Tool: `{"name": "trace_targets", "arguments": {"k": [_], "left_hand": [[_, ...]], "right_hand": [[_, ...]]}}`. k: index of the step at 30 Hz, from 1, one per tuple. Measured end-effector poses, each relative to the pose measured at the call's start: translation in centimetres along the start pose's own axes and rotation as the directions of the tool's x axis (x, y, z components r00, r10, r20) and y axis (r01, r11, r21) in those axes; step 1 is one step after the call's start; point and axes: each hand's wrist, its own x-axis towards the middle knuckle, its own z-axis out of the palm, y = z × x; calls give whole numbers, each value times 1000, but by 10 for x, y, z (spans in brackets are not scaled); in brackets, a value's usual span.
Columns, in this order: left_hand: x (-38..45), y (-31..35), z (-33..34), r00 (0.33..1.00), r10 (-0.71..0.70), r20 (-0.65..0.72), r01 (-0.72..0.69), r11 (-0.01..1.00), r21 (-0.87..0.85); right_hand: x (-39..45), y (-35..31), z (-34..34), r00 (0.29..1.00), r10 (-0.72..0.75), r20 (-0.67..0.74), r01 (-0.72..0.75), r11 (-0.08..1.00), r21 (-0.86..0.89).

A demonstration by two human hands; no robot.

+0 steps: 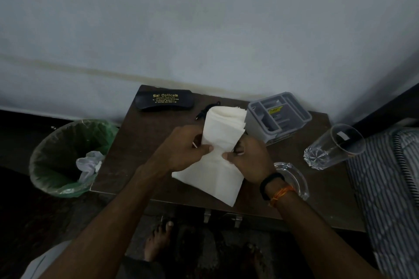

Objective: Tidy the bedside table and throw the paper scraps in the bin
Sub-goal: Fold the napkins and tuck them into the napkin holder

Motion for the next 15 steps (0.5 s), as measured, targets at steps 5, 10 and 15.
{"name": "trace_targets", "arguments": {"k": [5, 10, 15], "left_hand": [[2, 13, 2, 998, -48, -50, 30, 947, -320], [5, 26, 7, 993, -110, -30, 80, 860, -503], [6, 33, 11, 996, -92, 3, 78, 831, -550]], "right_hand": [[-2, -9, -6, 999, 18, 44, -27, 979, 204], [-4, -15, -3, 996, -5, 88, -21, 957, 289], [-7, -18, -6, 999, -2, 32, -11, 922, 387]]}}
